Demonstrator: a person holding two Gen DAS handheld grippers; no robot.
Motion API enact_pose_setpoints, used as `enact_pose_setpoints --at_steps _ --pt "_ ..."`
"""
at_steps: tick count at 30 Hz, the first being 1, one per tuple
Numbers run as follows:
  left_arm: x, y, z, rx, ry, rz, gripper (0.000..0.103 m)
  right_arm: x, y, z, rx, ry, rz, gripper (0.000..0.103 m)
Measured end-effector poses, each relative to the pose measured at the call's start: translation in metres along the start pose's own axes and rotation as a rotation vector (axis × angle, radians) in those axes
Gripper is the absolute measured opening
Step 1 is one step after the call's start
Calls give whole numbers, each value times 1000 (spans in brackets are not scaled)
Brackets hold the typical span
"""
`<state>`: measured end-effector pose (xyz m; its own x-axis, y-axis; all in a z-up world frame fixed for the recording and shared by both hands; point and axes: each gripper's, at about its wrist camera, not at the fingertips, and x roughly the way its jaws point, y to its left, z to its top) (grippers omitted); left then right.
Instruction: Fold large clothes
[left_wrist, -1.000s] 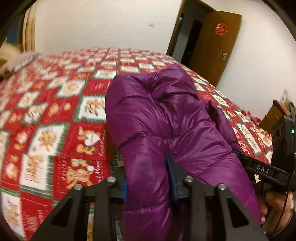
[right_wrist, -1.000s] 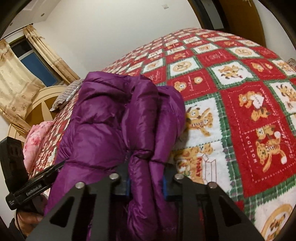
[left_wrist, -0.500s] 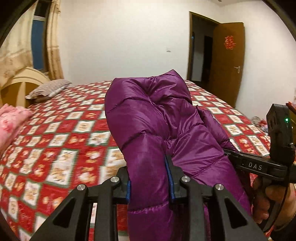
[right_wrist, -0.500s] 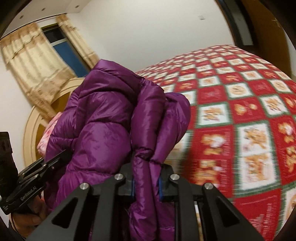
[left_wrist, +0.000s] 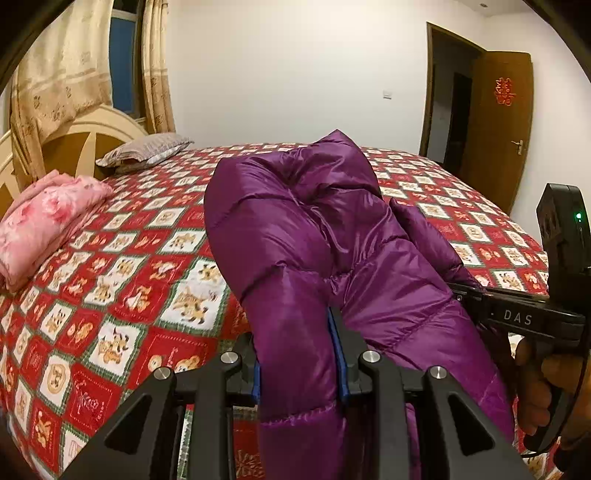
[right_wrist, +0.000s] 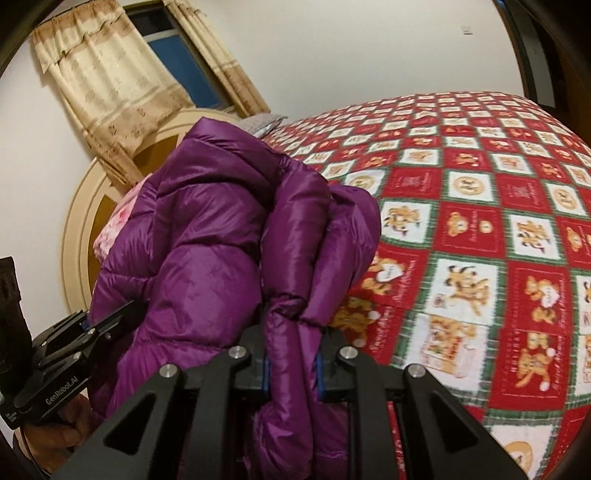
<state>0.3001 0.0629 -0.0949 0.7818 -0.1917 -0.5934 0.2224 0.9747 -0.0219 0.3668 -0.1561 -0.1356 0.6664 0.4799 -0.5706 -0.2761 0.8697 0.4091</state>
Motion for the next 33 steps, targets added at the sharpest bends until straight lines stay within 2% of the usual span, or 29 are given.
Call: enact_pose_setpoints --at_steps 15,25,27,30,32,33 --pt "18 19 -19 -30 64 13 31 33 3 -4 -12 71 4 20" --pt "36 24 -34 -29 105 51 39 44 2 -10 -9 95 -27 20" --pt "39 25 -36 -28 112 61 44 46 2 -11 -10 100 -34 20" --pt "44 25 -39 -18 124 111 58 48 1 -13 -13 106 -48 22" --pt "45 25 -40 -5 115 194 83 50 -1 -16 -7 106 -59 24" --pt "45 26 -41 3 109 226 86 50 -1 -17 -7 107 -63 26"
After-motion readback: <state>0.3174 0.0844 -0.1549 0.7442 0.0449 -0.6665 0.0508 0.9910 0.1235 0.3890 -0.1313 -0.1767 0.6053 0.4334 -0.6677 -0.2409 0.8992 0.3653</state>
